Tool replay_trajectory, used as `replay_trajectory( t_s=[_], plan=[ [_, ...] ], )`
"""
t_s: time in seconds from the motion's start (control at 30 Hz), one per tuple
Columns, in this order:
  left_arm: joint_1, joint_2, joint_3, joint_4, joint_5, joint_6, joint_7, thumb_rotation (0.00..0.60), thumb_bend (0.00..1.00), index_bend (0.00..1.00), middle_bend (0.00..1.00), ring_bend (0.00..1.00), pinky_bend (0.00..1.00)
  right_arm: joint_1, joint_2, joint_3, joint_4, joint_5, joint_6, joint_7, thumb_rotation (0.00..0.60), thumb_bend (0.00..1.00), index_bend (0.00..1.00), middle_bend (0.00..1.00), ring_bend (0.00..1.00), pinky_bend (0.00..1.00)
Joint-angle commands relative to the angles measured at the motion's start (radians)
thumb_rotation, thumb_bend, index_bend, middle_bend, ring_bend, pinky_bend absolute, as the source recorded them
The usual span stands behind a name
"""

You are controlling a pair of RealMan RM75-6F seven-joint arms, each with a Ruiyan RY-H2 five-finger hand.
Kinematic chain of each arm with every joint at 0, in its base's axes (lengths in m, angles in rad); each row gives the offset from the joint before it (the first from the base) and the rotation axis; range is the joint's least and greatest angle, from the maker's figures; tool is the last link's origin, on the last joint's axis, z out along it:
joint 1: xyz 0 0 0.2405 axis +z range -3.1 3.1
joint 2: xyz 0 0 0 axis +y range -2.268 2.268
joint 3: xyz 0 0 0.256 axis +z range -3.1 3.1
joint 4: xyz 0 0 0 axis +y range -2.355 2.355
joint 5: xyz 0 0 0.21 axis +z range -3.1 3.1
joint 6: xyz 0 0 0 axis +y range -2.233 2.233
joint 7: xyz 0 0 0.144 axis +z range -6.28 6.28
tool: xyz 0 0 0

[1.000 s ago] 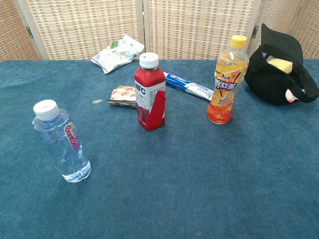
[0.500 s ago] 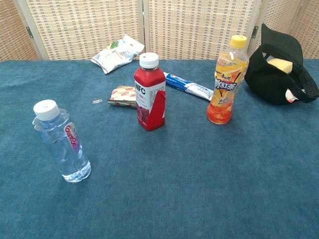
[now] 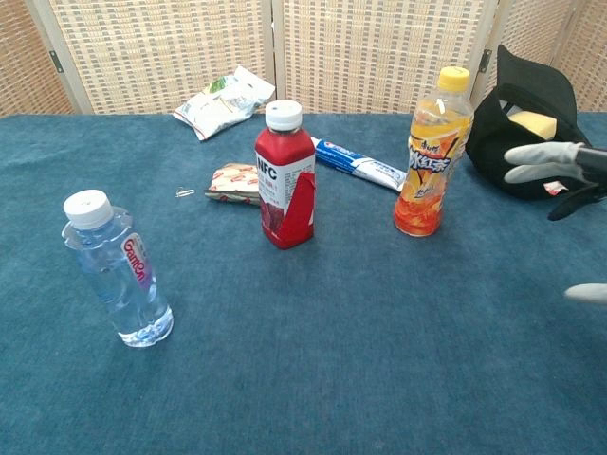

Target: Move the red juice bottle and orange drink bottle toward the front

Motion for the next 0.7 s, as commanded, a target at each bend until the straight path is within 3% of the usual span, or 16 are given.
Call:
replay_trajectory(
  t_s=[0.03,0.33,0.7],
  plan=[
    [-0.001,0.002,0.000,-0.004,0.004,0.000,0.002,0.600,0.19,0.03,0.00,0.03,0.05,0.046,-0.040,0.025,-0.008,0.045,-0.055,0.057,0.600,0.08,0.01,0.08,0.04,0.23],
    [-0.003,0.004,0.005,-0.006,0.018,-0.001,-0.004,0.600,0.19,0.03,0.00,0.03,0.05,0.129,-0.126,0.089,-0.001,0.158,-0.148,0.166,0.600,0.05,0.00,0.04,0.01,0.22],
    [0.006,0.018,0.013,-0.017,0.038,0.015,-0.012,0.600,0.19,0.03,0.00,0.03,0.05,0.218,-0.285,0.181,0.096,0.301,-0.218,0.168,0.600,0.05,0.00,0.03,0.01,0.22]
  ],
)
